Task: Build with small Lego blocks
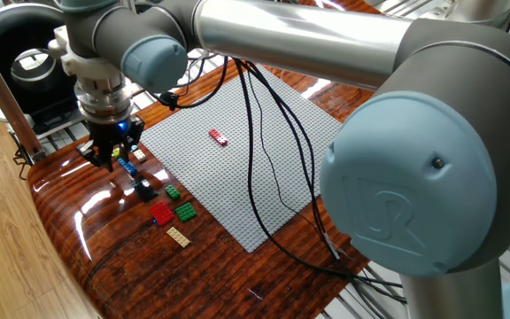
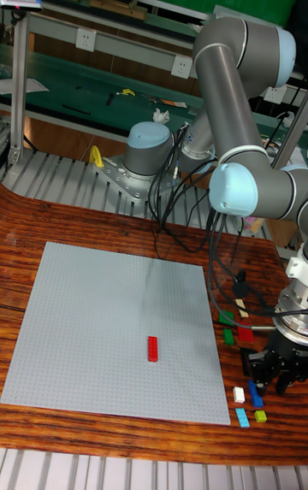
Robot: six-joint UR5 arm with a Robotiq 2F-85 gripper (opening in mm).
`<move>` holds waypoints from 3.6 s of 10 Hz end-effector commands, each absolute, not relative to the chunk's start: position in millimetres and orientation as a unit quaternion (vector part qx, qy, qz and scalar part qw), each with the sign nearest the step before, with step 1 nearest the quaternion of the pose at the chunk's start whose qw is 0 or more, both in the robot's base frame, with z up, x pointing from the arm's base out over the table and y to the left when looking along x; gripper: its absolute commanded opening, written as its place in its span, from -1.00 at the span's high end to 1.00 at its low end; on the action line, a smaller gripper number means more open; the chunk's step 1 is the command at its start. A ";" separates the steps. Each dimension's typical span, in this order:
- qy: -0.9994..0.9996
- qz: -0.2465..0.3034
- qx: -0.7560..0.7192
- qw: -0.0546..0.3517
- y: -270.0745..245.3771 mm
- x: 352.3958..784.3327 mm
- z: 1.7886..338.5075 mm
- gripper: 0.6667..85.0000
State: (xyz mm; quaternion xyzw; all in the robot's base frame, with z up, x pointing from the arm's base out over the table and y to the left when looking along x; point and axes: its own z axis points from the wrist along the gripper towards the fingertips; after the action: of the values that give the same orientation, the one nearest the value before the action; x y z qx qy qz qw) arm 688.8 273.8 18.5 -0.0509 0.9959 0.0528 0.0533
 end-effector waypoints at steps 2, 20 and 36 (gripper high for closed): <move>0.996 0.048 -0.047 0.055 266.6 691.6 17.9 0.13; 0.997 0.053 -0.037 0.038 273.4 675.6 30.6 0.98; 0.998 0.027 -0.034 0.053 202.5 669.6 38.0 0.98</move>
State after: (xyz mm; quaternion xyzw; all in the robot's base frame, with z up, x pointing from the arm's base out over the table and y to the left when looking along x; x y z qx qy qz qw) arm 669.9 211.3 37.5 -0.0539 0.9966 0.0316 0.0530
